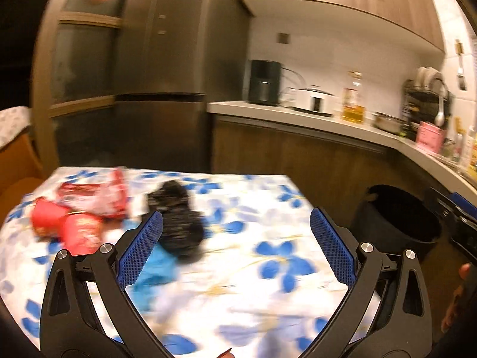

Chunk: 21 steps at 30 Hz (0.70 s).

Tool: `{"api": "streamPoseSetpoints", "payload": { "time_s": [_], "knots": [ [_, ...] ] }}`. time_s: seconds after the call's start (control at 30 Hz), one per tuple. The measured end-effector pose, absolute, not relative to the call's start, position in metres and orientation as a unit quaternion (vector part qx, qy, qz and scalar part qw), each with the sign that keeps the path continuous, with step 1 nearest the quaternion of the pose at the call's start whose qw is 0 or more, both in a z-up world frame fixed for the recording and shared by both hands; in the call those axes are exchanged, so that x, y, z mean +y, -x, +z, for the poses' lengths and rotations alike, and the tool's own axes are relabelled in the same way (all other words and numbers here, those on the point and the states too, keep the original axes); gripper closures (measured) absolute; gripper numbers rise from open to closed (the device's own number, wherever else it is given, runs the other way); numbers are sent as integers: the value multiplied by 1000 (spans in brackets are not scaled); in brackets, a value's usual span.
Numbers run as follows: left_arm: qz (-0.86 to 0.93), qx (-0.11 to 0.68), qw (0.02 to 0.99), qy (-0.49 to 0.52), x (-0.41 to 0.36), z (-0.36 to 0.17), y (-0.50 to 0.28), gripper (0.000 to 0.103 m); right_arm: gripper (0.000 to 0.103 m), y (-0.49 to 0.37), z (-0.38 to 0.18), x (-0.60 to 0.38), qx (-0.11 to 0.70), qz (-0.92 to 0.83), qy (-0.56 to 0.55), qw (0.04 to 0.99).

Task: Collect trash
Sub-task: 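Move both tools back over the trash on the table, then grasp the upright red paper cup with the left tool while the right tool grasps the second blue glove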

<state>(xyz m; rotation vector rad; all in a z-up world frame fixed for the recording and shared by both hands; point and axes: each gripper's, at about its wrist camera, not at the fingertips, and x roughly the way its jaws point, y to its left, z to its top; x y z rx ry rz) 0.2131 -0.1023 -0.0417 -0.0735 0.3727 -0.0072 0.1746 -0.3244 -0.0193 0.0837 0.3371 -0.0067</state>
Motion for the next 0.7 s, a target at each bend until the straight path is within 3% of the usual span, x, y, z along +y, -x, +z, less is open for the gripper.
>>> {"api": "streamPoseSetpoints", "payload": {
  "time_s": [0.47,0.7],
  "knots": [
    [149,188,968,71,14,-67,-203,5,14,-177,-42,-236,198,77,-40,976],
    [181,204,959,74,32,-79,-218,5,14,-181,-50,-212,207,102,-32,972]
  ]
}}
